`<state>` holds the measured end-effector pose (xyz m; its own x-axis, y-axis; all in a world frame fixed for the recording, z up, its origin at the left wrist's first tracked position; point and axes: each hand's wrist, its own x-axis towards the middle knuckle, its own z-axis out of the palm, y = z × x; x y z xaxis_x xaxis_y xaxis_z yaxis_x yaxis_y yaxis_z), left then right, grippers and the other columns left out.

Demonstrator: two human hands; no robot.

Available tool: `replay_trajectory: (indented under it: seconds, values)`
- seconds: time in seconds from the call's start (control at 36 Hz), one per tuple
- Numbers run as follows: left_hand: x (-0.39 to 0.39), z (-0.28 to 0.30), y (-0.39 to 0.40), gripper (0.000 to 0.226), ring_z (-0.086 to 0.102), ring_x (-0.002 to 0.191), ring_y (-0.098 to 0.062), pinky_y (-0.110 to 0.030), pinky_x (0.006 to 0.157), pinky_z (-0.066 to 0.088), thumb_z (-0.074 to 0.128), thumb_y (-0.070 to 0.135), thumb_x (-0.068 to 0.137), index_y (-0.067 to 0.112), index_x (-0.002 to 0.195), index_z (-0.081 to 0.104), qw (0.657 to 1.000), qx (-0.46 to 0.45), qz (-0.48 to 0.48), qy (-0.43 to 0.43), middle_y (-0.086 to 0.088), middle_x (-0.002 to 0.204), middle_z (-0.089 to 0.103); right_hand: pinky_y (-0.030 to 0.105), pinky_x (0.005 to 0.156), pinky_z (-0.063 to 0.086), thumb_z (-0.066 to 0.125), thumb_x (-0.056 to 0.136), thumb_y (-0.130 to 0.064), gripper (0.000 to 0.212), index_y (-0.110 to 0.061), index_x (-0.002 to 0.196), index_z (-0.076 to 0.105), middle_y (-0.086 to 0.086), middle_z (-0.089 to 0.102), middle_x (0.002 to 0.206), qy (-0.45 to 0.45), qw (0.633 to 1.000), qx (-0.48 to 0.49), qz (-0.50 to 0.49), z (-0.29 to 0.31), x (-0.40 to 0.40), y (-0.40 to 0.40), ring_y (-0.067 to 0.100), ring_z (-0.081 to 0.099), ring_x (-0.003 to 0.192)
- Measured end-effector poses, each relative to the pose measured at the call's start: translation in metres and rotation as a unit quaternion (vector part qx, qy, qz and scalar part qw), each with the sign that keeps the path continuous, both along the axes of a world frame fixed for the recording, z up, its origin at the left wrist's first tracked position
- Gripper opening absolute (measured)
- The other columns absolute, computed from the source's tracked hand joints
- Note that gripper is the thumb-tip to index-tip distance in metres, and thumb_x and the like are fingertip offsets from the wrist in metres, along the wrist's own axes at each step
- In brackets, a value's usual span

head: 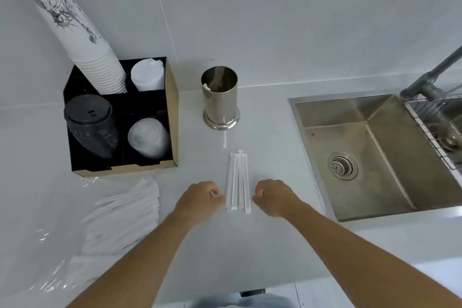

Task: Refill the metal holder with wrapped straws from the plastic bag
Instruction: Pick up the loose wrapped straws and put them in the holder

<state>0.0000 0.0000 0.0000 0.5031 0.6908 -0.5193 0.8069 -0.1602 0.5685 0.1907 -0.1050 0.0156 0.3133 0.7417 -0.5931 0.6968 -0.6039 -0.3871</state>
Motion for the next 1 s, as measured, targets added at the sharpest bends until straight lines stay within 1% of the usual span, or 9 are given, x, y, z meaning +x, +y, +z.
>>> replay_trajectory:
  seconds: [0.11, 0.28, 0.44, 0.64, 0.72, 0.81, 0.86, 0.92, 1.0]
  values:
    - [0.018, -0.012, -0.005, 0.023, 0.06, 0.069, -0.012, -0.027, 0.056, 0.048, 0.059, 0.05, 0.08, 0.029, 0.086, 0.055, 0.997, 0.061, 0.01, 0.04, 0.008, 0.083, 0.061, 0.027, 0.071, 0.043, 0.053, 0.091, -0.038, 0.026, -0.023, 0.112, 0.059, -0.002, 0.06, 0.1, -0.034, 0.999, 0.003, -0.025, -0.006, -0.016, 0.005, 0.018, 0.052, 0.083]
    - [0.032, -0.022, -0.006, 0.036, 0.05, 0.062, -0.008, -0.025, 0.047, 0.031, 0.062, 0.059, 0.077, 0.029, 0.083, 0.043, 0.993, 0.106, -0.01, 0.059, 0.009, 0.077, 0.052, 0.03, 0.073, 0.046, 0.056, 0.09, -0.046, 0.034, -0.019, 0.11, 0.052, 0.001, 0.059, 0.103, -0.082, 0.996, 0.002, -0.014, -0.014, -0.033, 0.014, 0.021, 0.056, 0.089]
    - [0.033, -0.022, -0.002, 0.022, 0.049, 0.063, -0.01, -0.026, 0.049, 0.034, 0.06, 0.04, 0.082, 0.024, 0.085, 0.046, 0.994, 0.095, -0.024, 0.05, 0.007, 0.078, 0.051, 0.03, 0.068, 0.043, 0.061, 0.088, -0.039, 0.028, -0.019, 0.101, 0.046, -0.002, 0.05, 0.089, -0.093, 0.995, 0.011, -0.035, -0.016, -0.038, 0.019, 0.02, 0.053, 0.08]
    - [0.023, -0.019, 0.015, 0.006, 0.059, 0.073, -0.018, -0.03, 0.058, 0.05, 0.055, 0.023, 0.088, 0.018, 0.09, 0.054, 0.997, 0.068, -0.023, 0.042, 0.0, 0.088, 0.059, 0.03, 0.062, 0.042, 0.054, 0.079, -0.011, 0.022, -0.021, 0.09, 0.039, -0.004, 0.046, 0.075, -0.095, 0.991, -0.01, -0.089, -0.019, -0.034, 0.026, 0.02, 0.052, 0.073]
    - [0.019, -0.019, 0.021, 0.003, 0.059, 0.069, -0.017, -0.03, 0.056, 0.05, 0.054, 0.017, 0.086, 0.015, 0.085, 0.056, 0.997, 0.065, -0.021, 0.044, -0.001, 0.082, 0.06, 0.03, 0.063, 0.041, 0.055, 0.086, -0.025, 0.017, -0.021, 0.091, 0.039, -0.005, 0.049, 0.077, -0.089, 0.99, 0.004, -0.107, -0.021, -0.032, 0.029, 0.02, 0.052, 0.073]
    - [0.016, -0.017, 0.027, 0.004, 0.06, 0.068, -0.019, -0.032, 0.056, 0.051, 0.056, 0.015, 0.084, 0.012, 0.082, 0.058, 0.997, 0.06, -0.021, 0.042, -0.003, 0.079, 0.061, 0.03, 0.064, 0.041, 0.057, 0.087, -0.047, 0.033, -0.022, 0.093, 0.038, -0.006, 0.048, 0.078, -0.092, 0.989, 0.016, -0.113, -0.023, -0.032, 0.033, 0.021, 0.054, 0.074]
    - [0.014, -0.017, 0.03, 0.006, 0.061, 0.068, -0.019, -0.032, 0.058, 0.052, 0.057, 0.016, 0.083, 0.01, 0.082, 0.06, 0.998, 0.05, -0.021, 0.04, -0.003, 0.078, 0.062, 0.031, 0.062, 0.041, 0.06, 0.084, -0.05, 0.038, -0.021, 0.093, 0.038, -0.006, 0.047, 0.076, -0.097, 0.989, 0.013, -0.113, -0.022, -0.032, 0.036, 0.021, 0.054, 0.073]
    - [0.012, -0.017, 0.033, 0.008, 0.059, 0.064, -0.016, -0.029, 0.056, 0.05, 0.057, 0.016, 0.082, 0.009, 0.081, 0.062, 0.998, 0.04, -0.016, 0.036, -0.001, 0.075, 0.062, 0.03, 0.061, 0.039, 0.062, 0.084, -0.045, 0.037, -0.021, 0.093, 0.036, -0.006, 0.045, 0.073, -0.103, 0.989, 0.004, -0.104, -0.021, -0.033, 0.039, 0.021, 0.052, 0.071]
    - [0.009, -0.017, 0.036, 0.009, 0.06, 0.067, -0.016, -0.029, 0.058, 0.051, 0.057, 0.016, 0.081, 0.01, 0.083, 0.063, 0.999, 0.028, -0.012, 0.032, -0.001, 0.077, 0.064, 0.031, 0.06, 0.039, 0.06, 0.084, -0.021, 0.026, -0.018, 0.092, 0.036, -0.003, 0.047, 0.074, -0.109, 0.989, -0.018, -0.095, -0.019, -0.032, 0.048, 0.023, 0.051, 0.072]
